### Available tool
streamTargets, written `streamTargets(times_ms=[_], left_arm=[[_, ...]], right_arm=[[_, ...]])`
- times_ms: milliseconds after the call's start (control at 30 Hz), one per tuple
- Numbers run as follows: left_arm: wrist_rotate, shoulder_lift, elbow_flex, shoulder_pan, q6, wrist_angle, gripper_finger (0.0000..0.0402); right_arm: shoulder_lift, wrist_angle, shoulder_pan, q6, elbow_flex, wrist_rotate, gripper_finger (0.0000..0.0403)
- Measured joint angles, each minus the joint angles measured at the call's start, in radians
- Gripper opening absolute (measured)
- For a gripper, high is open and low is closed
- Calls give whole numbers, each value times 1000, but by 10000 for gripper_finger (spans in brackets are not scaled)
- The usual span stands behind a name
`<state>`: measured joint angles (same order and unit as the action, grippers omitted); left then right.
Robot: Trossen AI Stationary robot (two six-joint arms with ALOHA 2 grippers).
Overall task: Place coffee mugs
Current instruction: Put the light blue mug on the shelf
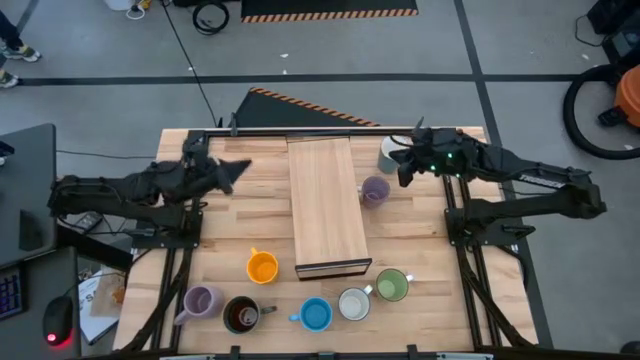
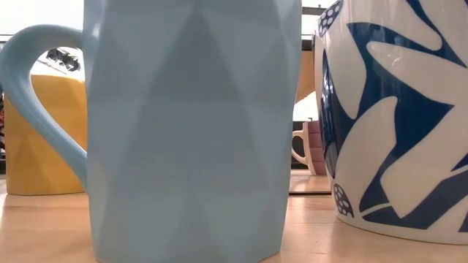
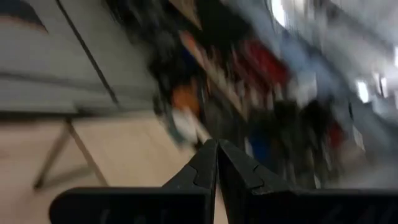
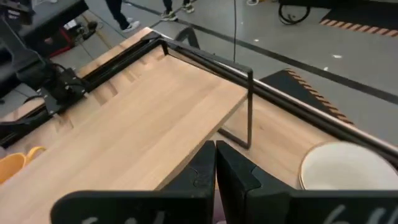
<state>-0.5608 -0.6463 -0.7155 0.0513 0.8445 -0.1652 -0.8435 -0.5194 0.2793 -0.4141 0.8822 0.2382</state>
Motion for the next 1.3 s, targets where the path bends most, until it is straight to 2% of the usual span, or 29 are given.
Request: streamTargets(times_ms=[167,233,567,733,900,967,1133,1300], left_arm=[[373,-82,-155,10,53,-351,21],[474,-133,-207,38,48,-449,21],[753,-444,-367,295,-178,-598,21],[851,-608,-411,388,-220,-611,21],[880,-763,-489,447,-224,-605,33],[843,-808,-519,467,-229,-614,50],[663,-891,-574,491,-225,-718,109],[653,-900,-584,478,-229,-773,141]], right_arm=[[-37,1,34,68,49,-5,19],[-44,2,48,80,67,-5,19],[-49,2,71,137,138,-5,19],[-50,-18,55,161,177,-6,19],[-50,-46,38,165,231,-4,19],[-49,-59,37,175,245,1,19],[-49,-63,37,182,249,-4,19],[-62,-121,36,182,249,-102,19]])
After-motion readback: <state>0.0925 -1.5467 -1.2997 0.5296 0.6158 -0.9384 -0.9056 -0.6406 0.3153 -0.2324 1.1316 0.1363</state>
